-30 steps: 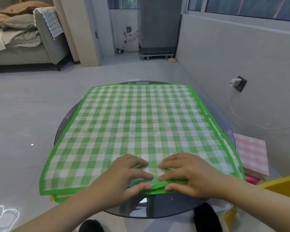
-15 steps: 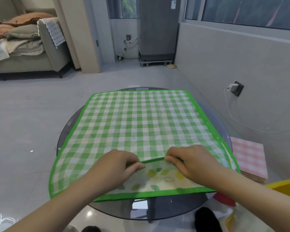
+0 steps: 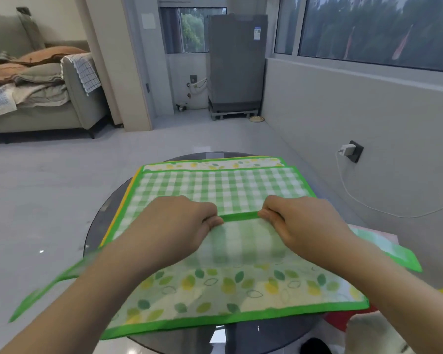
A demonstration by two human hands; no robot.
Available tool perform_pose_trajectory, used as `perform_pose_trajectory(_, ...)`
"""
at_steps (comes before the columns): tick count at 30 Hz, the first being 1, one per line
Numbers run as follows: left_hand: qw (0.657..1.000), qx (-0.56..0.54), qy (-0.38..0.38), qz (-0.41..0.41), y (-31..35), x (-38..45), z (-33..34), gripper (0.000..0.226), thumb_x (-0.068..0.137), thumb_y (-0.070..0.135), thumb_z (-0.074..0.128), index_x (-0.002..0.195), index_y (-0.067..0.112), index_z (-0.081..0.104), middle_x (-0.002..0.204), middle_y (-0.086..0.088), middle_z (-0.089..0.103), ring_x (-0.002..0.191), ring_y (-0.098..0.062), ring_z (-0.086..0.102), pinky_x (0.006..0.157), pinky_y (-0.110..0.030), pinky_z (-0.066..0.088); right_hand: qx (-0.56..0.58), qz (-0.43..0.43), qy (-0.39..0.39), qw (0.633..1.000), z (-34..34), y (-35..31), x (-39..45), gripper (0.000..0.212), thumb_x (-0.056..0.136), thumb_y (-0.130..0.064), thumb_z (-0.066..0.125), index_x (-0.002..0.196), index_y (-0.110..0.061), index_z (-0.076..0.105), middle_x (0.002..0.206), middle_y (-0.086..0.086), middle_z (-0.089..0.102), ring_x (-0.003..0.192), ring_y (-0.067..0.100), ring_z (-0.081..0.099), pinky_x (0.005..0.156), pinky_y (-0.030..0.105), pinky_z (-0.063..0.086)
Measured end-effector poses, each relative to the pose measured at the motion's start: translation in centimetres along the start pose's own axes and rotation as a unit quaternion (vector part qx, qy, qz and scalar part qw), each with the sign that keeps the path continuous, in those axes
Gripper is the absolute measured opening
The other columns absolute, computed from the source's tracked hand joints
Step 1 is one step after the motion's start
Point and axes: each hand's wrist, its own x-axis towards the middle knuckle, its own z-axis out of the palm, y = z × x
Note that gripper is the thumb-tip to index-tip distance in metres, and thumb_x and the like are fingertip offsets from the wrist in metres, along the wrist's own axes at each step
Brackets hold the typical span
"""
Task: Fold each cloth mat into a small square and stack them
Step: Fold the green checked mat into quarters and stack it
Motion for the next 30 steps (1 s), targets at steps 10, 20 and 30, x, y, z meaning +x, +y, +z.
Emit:
perform_pose_trajectory(10,0.992,0.015,0.127,-0.006,-3.7,7.3,6.0,0.026,0.098,0.031,0.040,0.090,0.015,0.058,0.085,0.000,0.060,0.083,-0.027,0.055,0.074,-0.030,0.021,-0.066,0.039,0.048,0.996,3.8,2.4,7.8,0.032,0.101,-0.035,0.031,0.102,-0.017,0.057,0.098,0.000,0.059,0.093,0.024,0.055,0.063,0.029,0.031)
perform_pose_trajectory(20,0.993,-0.087,0.032,-0.076,-4.3,9.4,13.9,0.033,0.099,0.030,0.037,0.130,0.022,0.045,0.122,0.003,0.053,0.117,-0.017,0.047,0.103,-0.032,0.020,0.021,0.085,-0.037,0.995,11.2,4.9,10.6,0.027,0.096,-0.030,0.044,0.099,-0.013,0.065,0.098,0.004,0.063,0.091,0.023,0.056,0.070,0.029,0.038)
perform_pose_trajectory(30,0.992,-0.104,0.015,-0.071,-1.5,7.3,15.1,0.051,0.092,0.037,0.018,0.120,0.018,0.057,0.127,-0.001,0.049,0.127,-0.019,0.040,0.104,-0.028,0.020,0.013,0.083,-0.030,0.996,13.2,5.0,10.1,0.017,0.097,-0.024,0.041,0.102,-0.014,0.054,0.105,0.002,0.055,0.097,0.021,0.048,0.073,0.028,0.033)
